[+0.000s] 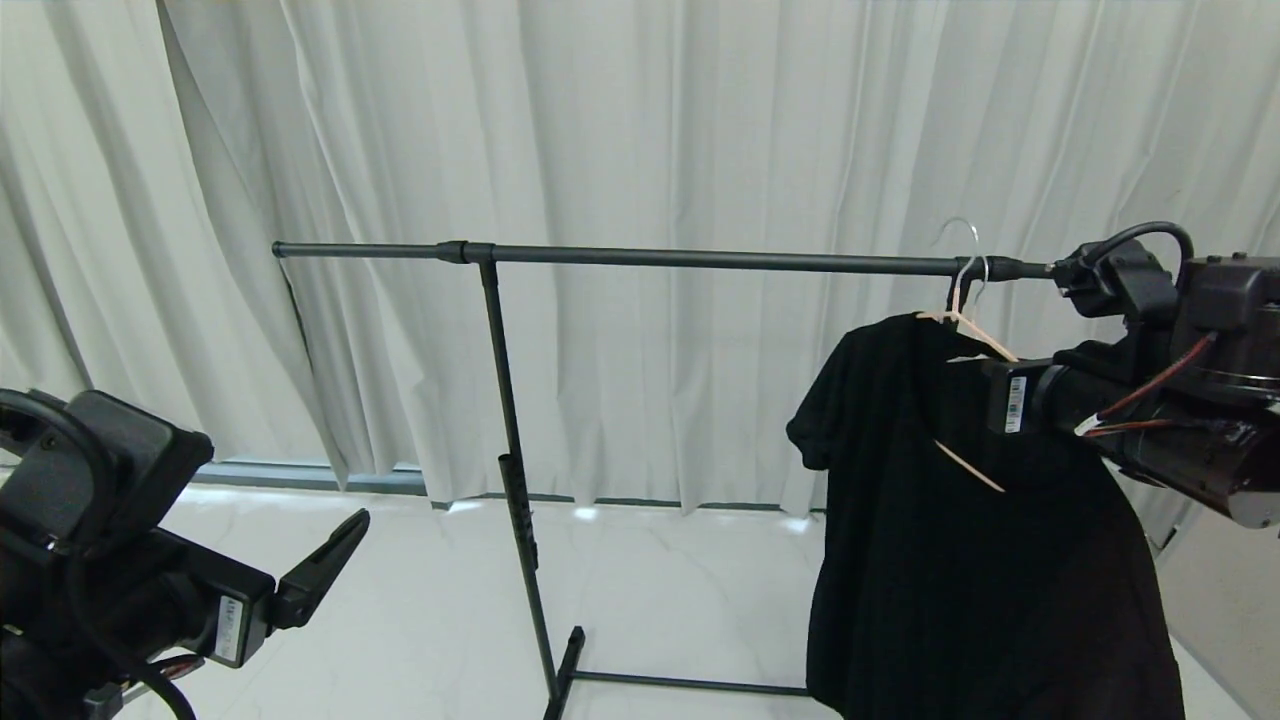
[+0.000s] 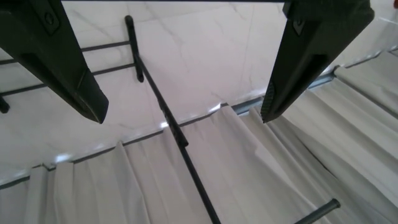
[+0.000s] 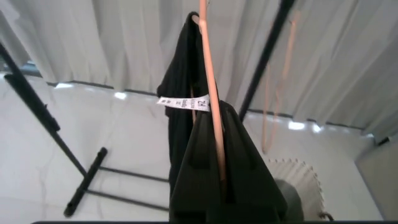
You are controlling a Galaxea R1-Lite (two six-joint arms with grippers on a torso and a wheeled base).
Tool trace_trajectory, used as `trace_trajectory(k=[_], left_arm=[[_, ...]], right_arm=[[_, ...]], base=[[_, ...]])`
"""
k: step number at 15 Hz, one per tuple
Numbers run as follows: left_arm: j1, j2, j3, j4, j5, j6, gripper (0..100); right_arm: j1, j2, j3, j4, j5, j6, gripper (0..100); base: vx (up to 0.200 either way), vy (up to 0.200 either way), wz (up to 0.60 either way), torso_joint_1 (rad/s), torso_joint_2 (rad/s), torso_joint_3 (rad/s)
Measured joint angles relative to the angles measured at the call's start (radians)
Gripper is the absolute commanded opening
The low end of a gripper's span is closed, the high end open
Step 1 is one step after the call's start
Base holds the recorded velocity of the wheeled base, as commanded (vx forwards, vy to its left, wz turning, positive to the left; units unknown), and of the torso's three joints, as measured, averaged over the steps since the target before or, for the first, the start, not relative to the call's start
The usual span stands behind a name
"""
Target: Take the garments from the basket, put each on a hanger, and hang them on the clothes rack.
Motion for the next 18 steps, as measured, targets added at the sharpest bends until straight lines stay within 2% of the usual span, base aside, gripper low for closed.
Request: trace_trajectory(k=[5,12,18], left_arm=[[0.0,0.0,0.001,-0.001,-0.001,0.0,100],[-0.002,-0.002,0.007,-0.001,-0.001,0.002,100],[-0.011,-0.005,0.011,-0.002,-0.002,0.004,100]], right_arm=[[0.036,0.016,-0.001,-0.043,0.01,-0.002,0],[0.042,0.026,0.007,-0.045,0.007,-0.001,0],[0.042,0.051,0.022,-0.078,0.006,0.003,0]], base=[[0.2,0.0,0.0,0.005,0.0,0.002],[0.2,0.0,0.0,0.001,0.0,0.001],[0.0,0.0,0.0,0.0,0.0,0.0]])
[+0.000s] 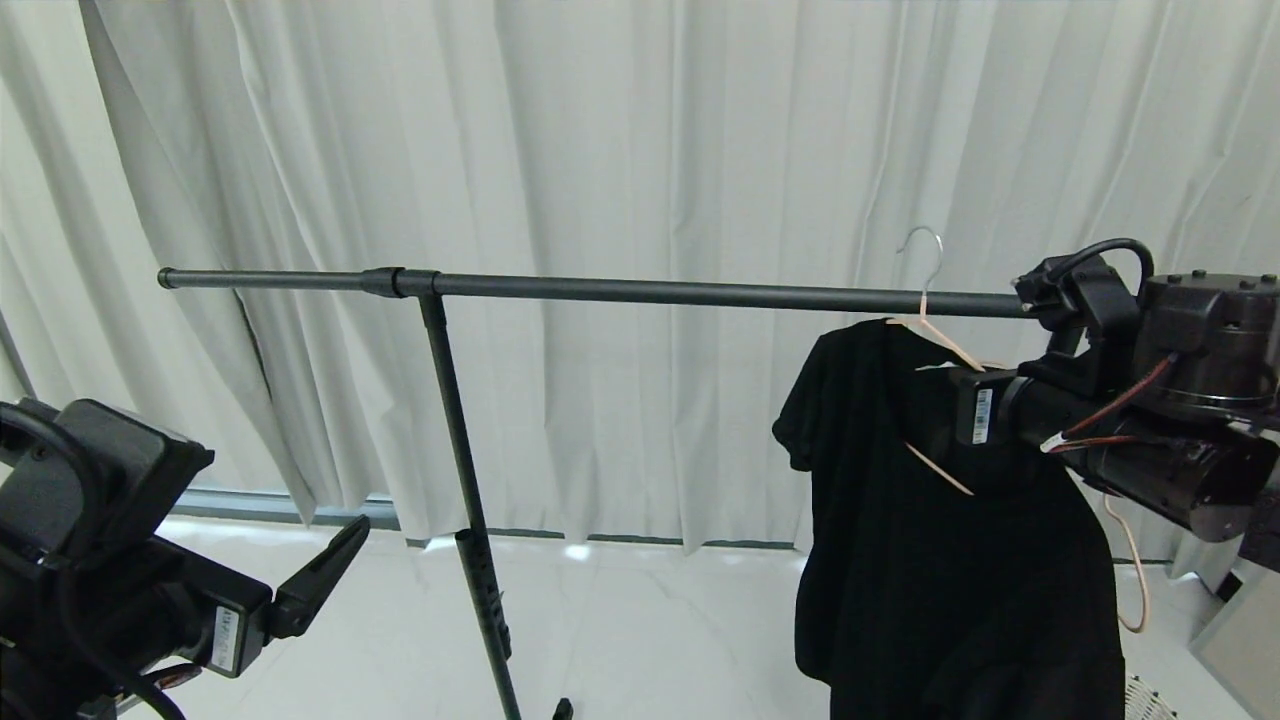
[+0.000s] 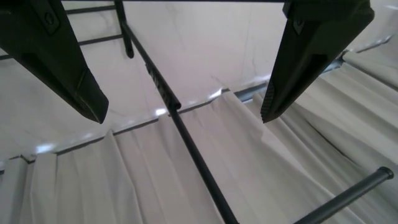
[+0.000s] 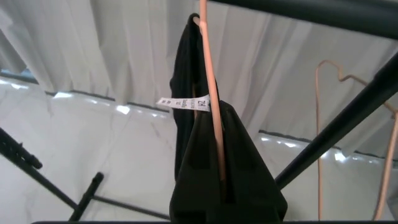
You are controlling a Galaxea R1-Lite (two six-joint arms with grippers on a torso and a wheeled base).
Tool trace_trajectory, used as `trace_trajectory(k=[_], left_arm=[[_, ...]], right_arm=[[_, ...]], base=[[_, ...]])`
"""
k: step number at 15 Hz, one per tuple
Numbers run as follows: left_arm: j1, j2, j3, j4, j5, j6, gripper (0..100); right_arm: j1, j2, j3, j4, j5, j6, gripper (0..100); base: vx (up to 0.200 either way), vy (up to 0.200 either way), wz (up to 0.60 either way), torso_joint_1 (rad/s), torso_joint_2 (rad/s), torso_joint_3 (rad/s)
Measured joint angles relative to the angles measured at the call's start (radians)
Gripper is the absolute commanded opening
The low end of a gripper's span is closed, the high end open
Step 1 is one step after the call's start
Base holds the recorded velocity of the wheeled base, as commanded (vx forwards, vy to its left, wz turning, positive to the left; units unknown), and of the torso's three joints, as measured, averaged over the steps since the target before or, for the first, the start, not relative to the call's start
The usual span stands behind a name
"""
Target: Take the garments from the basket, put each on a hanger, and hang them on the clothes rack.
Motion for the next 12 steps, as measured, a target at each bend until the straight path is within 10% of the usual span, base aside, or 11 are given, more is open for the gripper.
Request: trace_trajectory(k=[12], left_arm=[[-0.036,-0.014,0.024,0.001,0.0,0.001,100]], right_arm=[[-0.063,0.194,-0.004,-0.101,0.003,0.019,0]], base=[[0.0,0.0,0.0,0.0,0.0,0.0]])
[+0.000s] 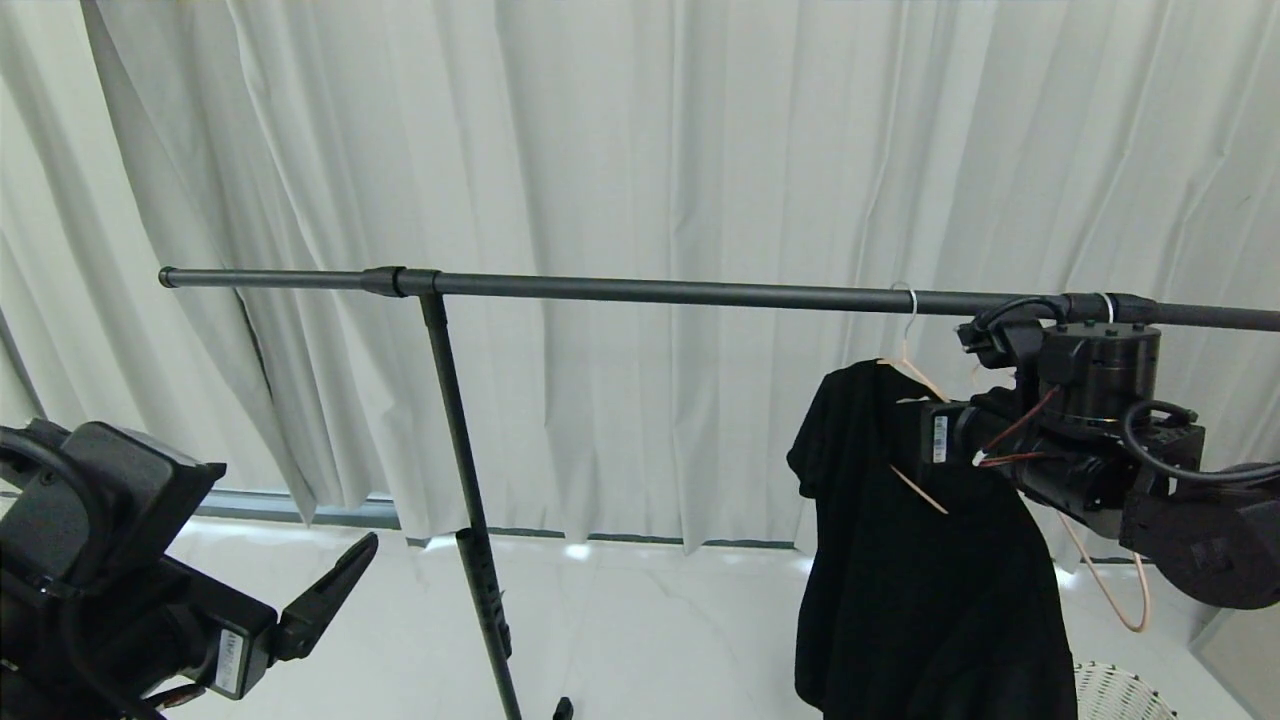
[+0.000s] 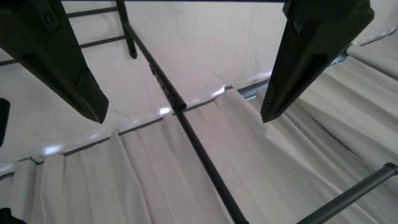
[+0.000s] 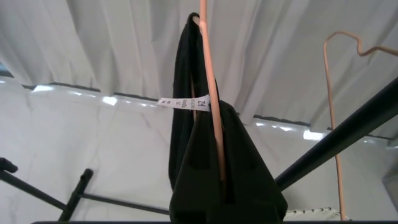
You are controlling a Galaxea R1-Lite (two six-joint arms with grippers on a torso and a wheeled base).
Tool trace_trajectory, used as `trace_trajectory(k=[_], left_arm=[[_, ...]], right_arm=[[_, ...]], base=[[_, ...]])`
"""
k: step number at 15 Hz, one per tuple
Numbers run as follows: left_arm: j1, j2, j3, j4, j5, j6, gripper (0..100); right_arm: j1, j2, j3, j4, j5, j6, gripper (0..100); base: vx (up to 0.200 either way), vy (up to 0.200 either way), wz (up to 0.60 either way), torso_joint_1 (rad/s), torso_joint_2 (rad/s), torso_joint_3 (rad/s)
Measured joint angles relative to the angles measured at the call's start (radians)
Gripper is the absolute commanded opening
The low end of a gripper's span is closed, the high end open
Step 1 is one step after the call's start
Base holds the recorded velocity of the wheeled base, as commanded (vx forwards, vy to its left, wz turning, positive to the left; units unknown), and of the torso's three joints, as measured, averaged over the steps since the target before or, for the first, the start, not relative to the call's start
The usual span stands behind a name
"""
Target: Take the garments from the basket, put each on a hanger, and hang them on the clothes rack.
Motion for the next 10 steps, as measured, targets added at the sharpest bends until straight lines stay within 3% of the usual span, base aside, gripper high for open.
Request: trace_trajectory(k=[2,3,10], left_arm=[[-0.006,0.0,0.002,0.0,0.0,0.0,100],[-0.006,0.0,0.003,0.0,0.0,0.0,100],[-0.008,-0.001,0.006,0.0,0.0,0.0,100]], right_arm=[[0.0,0.004,0.0,0.0,-0.001,0.0,0],[0.0,0.005,0.001,0.0,-0.002,-0.001,100],[0.003,-0.081,0.035,-0.001,0.007,0.005,100]], base=[[0.0,0.0,0.0,0.0,0.0,0.0],[0.0,0.0,0.0,0.0,0.0,0.0],[0.0,0.0,0.0,0.0,0.0,0.0]])
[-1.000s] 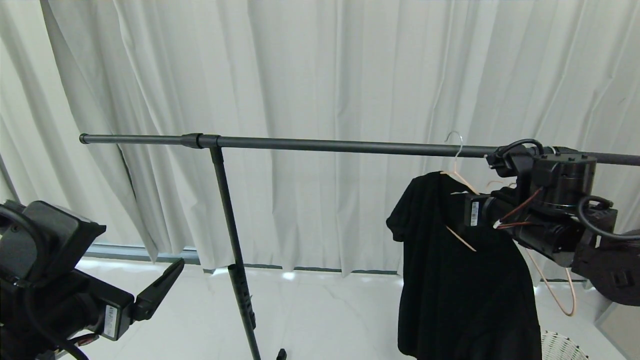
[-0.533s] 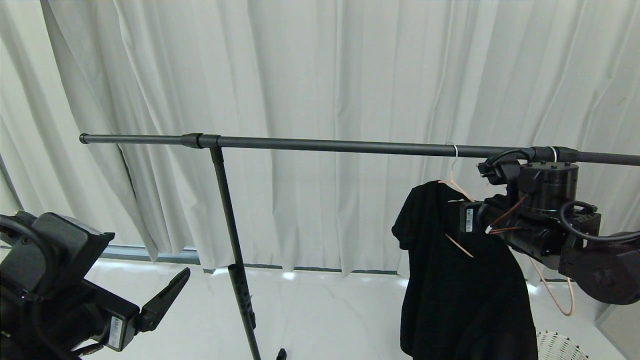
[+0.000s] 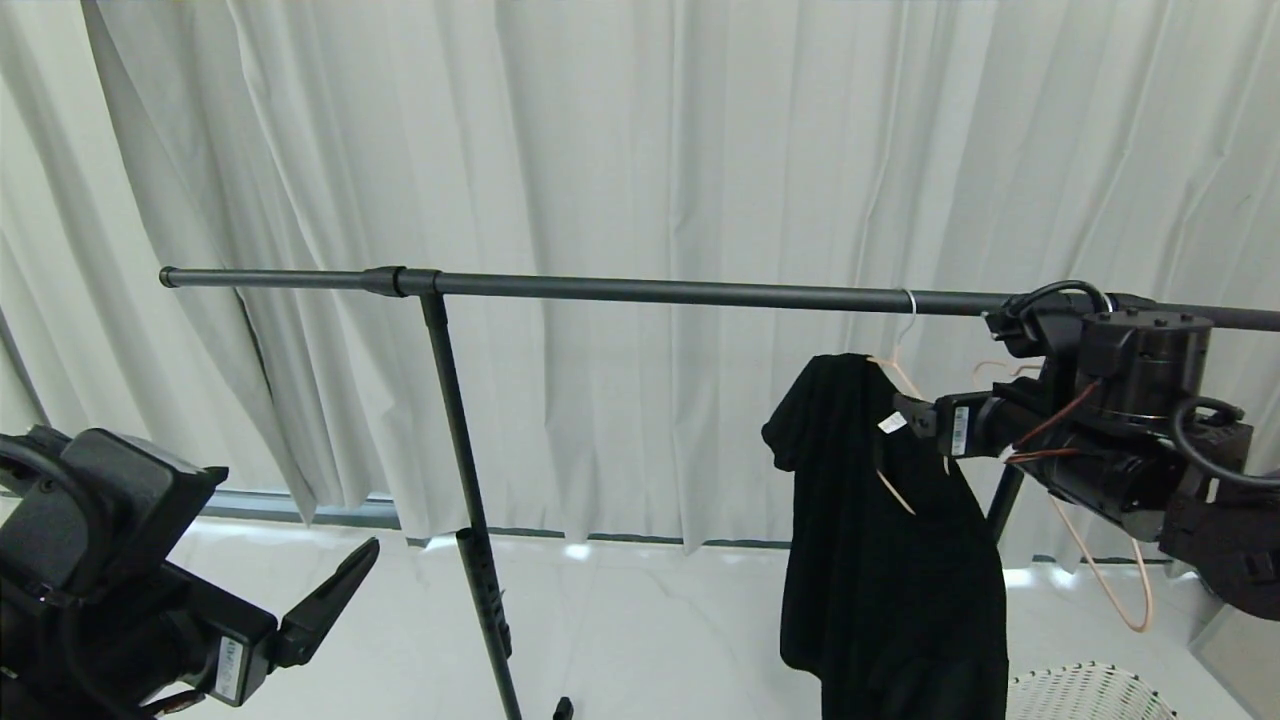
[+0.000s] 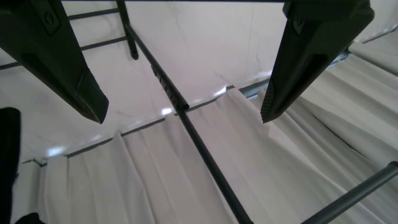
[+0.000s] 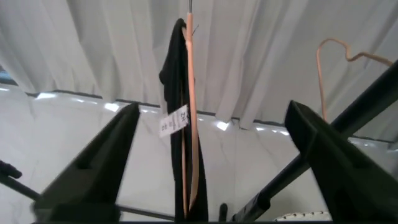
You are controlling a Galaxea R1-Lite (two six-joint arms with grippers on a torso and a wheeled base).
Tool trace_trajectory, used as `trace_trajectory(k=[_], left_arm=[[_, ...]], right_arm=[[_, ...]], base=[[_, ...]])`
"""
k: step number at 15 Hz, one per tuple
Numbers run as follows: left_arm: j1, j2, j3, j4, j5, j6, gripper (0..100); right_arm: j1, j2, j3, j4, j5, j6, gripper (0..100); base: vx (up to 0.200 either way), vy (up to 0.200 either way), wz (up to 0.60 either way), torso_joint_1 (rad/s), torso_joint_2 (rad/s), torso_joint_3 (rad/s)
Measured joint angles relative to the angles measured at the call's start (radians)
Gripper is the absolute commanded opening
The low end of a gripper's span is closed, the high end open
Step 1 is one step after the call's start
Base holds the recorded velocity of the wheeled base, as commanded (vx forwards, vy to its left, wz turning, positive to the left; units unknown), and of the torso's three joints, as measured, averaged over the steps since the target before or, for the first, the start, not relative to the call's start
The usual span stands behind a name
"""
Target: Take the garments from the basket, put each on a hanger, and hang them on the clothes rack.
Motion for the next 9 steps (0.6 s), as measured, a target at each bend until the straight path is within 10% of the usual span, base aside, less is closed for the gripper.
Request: trace_trajectory(k=[6,9], left_arm=[[0.012,-0.012,0.013,0.0,0.017,0.0,100],[0.033,-0.017,0.019,-0.001,0.058,-0.001,100]], right_arm=[[-0.006,-0.176,0.184,0.002,0.029,-0.036,100],[-0.069,-0.27,0.313,0.004,0.038,-0.091,100]], base=[[0.0,0.0,0.0,0.0,0.0,0.0],[-0.2,0.0,0.0,0.002,0.0,0.001]])
